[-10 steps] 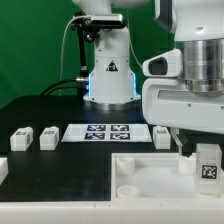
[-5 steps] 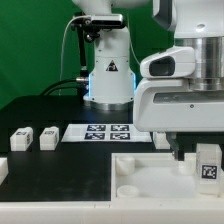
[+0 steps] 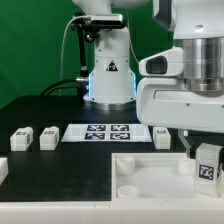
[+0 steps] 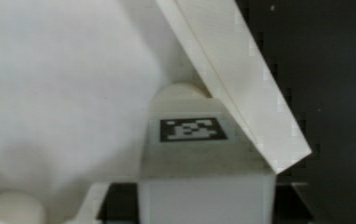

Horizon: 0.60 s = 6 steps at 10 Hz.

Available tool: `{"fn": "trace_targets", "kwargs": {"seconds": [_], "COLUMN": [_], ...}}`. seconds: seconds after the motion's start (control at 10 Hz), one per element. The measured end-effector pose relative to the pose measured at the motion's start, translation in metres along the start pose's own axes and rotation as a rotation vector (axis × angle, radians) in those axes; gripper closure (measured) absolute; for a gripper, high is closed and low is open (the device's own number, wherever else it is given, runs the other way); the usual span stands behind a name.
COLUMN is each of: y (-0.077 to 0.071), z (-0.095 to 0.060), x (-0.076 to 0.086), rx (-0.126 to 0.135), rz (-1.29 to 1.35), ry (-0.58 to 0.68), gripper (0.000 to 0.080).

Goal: Assemble one leg

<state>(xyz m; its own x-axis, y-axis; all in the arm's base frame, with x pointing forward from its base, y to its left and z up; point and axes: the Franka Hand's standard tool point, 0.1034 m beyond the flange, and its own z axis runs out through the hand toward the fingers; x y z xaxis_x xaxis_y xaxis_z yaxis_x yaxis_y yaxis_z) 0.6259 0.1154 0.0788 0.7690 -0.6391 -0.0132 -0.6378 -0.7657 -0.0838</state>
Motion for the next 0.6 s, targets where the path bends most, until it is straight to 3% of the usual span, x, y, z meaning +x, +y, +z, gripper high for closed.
{"fn": "trace_targets", "kwargs": {"seconds": [0.6], "y": [0.0001], "z": [0.0001], "x": [0.0], "rx": [0.0], "rz": [0.032], "ry": [0.0], "gripper": [0.0505]}}
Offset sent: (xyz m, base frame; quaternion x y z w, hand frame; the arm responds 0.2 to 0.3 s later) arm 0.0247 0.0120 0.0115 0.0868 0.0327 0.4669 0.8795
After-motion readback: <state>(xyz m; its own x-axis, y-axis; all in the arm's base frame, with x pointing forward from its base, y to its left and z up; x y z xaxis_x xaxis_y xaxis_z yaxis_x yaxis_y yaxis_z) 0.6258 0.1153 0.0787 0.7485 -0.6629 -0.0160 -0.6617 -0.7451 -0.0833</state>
